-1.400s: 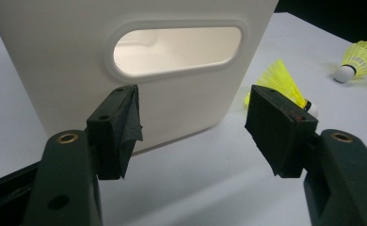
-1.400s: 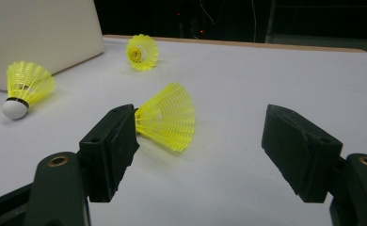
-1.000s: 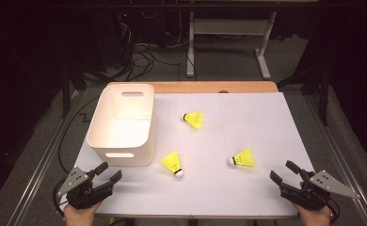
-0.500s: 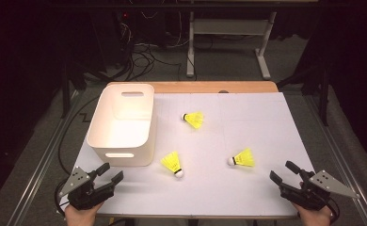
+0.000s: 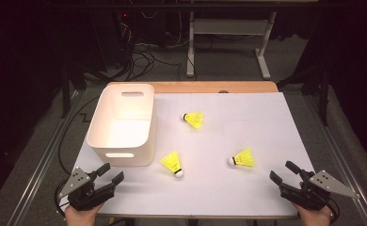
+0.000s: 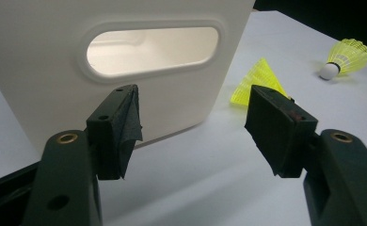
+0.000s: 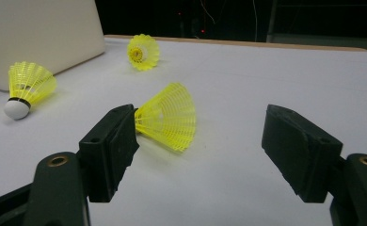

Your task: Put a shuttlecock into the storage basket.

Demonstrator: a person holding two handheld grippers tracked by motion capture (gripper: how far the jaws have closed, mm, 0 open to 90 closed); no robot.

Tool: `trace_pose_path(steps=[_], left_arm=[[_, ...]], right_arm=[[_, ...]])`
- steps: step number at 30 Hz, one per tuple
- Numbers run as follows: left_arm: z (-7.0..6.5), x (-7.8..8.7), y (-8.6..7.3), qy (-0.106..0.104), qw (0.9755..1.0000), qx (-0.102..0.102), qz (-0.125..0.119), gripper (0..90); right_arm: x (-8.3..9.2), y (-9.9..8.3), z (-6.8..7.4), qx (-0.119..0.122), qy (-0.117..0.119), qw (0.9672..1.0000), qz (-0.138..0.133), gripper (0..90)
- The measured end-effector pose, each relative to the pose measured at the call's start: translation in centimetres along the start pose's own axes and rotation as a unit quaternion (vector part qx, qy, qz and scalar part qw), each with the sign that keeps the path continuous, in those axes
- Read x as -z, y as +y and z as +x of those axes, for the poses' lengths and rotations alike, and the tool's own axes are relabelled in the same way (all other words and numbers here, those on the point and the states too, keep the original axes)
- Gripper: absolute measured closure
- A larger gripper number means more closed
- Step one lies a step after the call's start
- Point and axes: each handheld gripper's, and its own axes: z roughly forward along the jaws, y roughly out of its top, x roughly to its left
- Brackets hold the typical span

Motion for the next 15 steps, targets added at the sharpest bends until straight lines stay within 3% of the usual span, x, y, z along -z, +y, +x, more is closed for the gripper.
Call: trace_pose_path(steps=[15], left_arm=[[-1.3, -0.1, 0.5, -0.01, 0.9999, -0.013, -0.003, 36.9]], right_arm=[[0.1, 0.0, 0.0, -0.001, 0.001, 1.0, -0.002, 27.5]])
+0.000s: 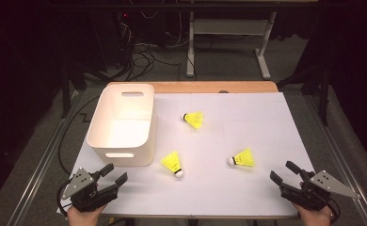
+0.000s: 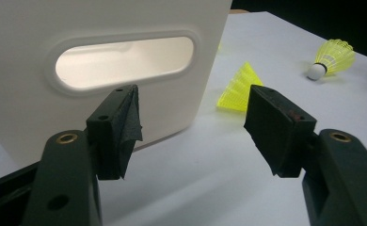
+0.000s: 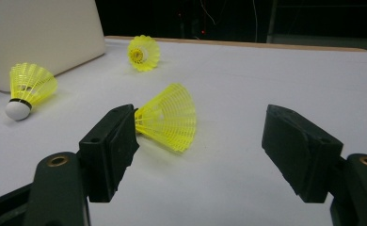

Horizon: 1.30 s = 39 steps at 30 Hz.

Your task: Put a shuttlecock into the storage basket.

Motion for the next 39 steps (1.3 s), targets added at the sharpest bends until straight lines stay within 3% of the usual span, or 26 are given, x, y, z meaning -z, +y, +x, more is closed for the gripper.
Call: trace_pose_path(steps=[15, 39], left_arm=[[-0.7, -1.2, 0.1, -0.014, 0.9999, -0.002, 0.009, 36.9], [-2.6, -3.7, 0.9, -0.045, 0.9984, -0.024, 0.024, 36.9]], right_arm=[[-0.1, 0.0, 0.1, 0.005, 0.002, 1.0, 0.002, 27.4], [-0.3, 0.0, 0.0, -0.002, 0.008, 1.0, 0.005, 26.8]])
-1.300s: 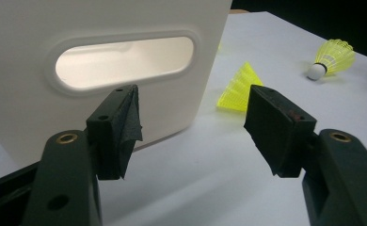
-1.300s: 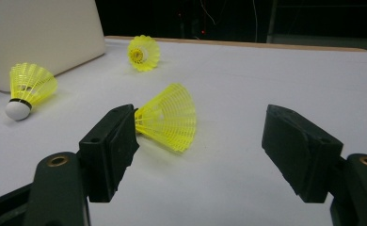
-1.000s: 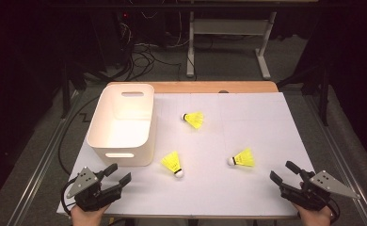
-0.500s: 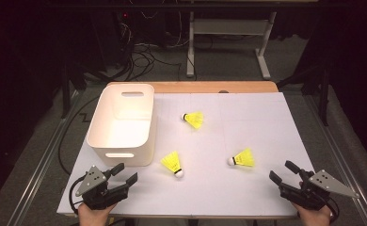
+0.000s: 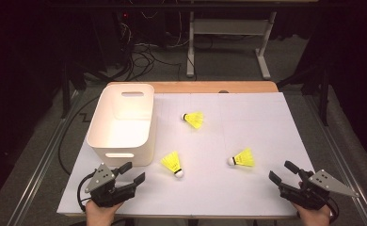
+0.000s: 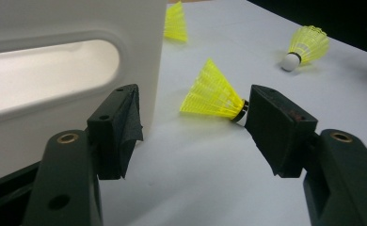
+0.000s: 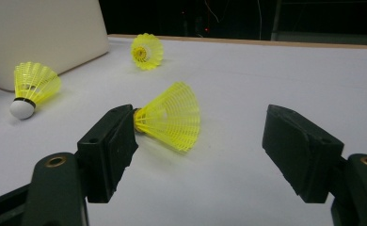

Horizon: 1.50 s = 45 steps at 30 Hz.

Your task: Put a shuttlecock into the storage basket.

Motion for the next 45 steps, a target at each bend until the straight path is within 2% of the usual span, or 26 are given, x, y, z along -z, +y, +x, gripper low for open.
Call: trace_pose_path(steps=[12, 35, 39, 45], left_arm=[[-0.9, -1.5, 0.6, -0.02, 0.9997, -0.009, 0.008, 36.9], [-2.2, -3.7, 1.7, -0.033, 0.999, -0.024, 0.016, 37.0], [-2.4, -4.2, 1.8, -0.045, 0.9986, -0.02, 0.018, 36.9], [-2.6, -4.9, 2.0, -0.041, 0.9984, -0.029, 0.024, 37.0]], right_arm=[[0.0, 0.0, 0.0, -0.002, 0.001, 1.0, 0.0, 26.7], [0.0, 0.0, 0.0, -0.001, 0.0, 1.0, 0.001, 26.5], [0.0, 0.0, 0.0, 0.0, 0.004, 1.0, -0.002, 26.4], [0.0, 0.0, 0.0, 0.0, 0.005, 1.0, -0.002, 26.3]])
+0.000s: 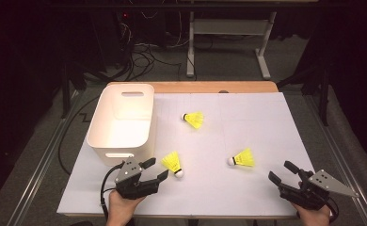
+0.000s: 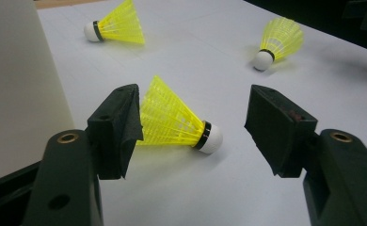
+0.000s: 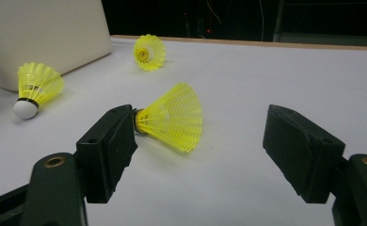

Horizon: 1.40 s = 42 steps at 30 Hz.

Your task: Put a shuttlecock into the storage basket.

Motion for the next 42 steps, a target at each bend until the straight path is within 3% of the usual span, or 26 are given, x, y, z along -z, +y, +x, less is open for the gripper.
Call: trace_pose_path(steps=[21, 31, 36, 42], left_arm=[[-0.1, -2.4, 1.6, 0.022, 0.9994, 0.003, 0.027, 38.3], [-0.4, -3.7, 2.3, 0.05, 0.9967, -0.018, 0.061, 41.2], [-0.3, -4.2, 2.6, 0.056, 0.9961, -0.014, 0.066, 41.1], [-0.5, -5.0, 2.9, 0.065, 0.9937, -0.023, 0.088, 40.4]], right_arm=[[0.0, 0.0, 0.0, 0.0, 0.001, 1.0, 0.0, 26.1], [0.1, 0.0, 0.1, 0.004, 0.0, 1.0, -0.004, 26.3], [0.1, 0.1, 0.2, 0.01, 0.002, 0.9999, -0.004, 26.4], [0.1, 0.1, 0.2, 0.01, 0.004, 0.9999, -0.006, 26.4]])
